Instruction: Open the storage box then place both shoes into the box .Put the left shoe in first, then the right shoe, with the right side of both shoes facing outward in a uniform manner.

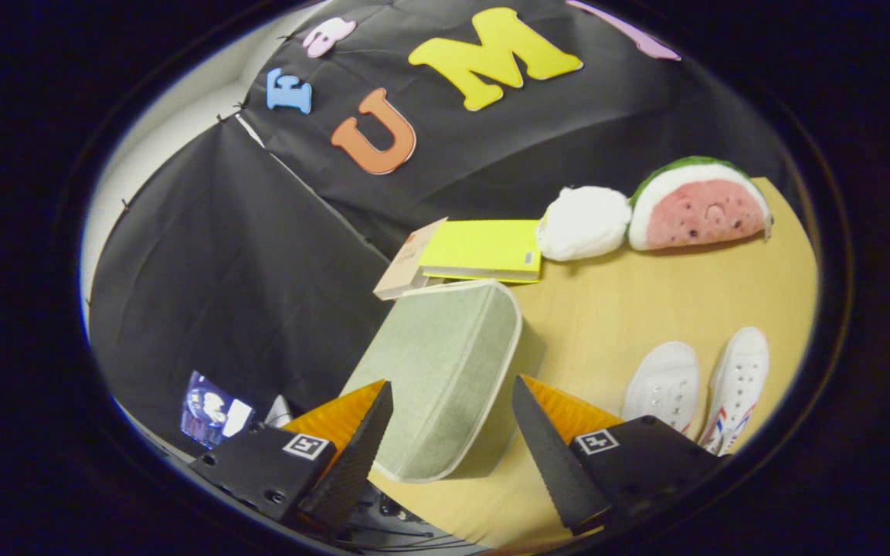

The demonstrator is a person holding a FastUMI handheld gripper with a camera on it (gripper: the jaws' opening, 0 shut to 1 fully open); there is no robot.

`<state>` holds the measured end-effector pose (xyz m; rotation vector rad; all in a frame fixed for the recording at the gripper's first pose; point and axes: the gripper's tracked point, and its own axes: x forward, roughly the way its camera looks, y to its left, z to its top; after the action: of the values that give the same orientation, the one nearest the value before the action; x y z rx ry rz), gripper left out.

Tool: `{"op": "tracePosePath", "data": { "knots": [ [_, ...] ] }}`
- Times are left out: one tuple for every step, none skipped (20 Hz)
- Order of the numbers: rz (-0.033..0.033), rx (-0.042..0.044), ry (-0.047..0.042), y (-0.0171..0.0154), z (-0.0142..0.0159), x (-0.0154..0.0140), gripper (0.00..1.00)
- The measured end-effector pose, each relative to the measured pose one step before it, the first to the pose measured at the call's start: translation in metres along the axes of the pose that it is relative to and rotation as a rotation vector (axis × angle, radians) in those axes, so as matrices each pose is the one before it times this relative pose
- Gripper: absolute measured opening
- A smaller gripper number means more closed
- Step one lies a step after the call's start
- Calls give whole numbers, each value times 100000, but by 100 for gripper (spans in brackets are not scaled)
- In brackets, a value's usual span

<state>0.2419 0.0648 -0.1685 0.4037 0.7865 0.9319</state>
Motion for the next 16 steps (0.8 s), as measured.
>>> {"op": "tracePosePath", "data": {
  "knots": [
    [3754,2728,1923,-533,299,762,100],
    [4219,3659,2695,-323,249,978,100],
    [4674,4830,4050,-585,234,1116,100],
    [901,4460,3589,-1155,341,1568,100],
    [2097,4276,3702,-998,296,1133,100],
    [2639,3409,3721,-826,-330,590,100],
    [3810,1863,3678,-615,-197,610,100],
    [6134,1026,2346,78,62,164,100],
    [9842,1685,1998,467,181,-2,100],
    [8195,4446,1780,355,145,-322,100],
    [7657,6297,1375,289,279,-130,100],
    [4627,5855,2041,-228,130,125,100],
    [1114,4279,1765,-642,260,273,99],
    [194,2056,2838,-892,-43,226,99],
    [874,-480,2239,-16,-86,482,99],
    [1712,-775,1575,379,-3,340,98]
  ]
}}
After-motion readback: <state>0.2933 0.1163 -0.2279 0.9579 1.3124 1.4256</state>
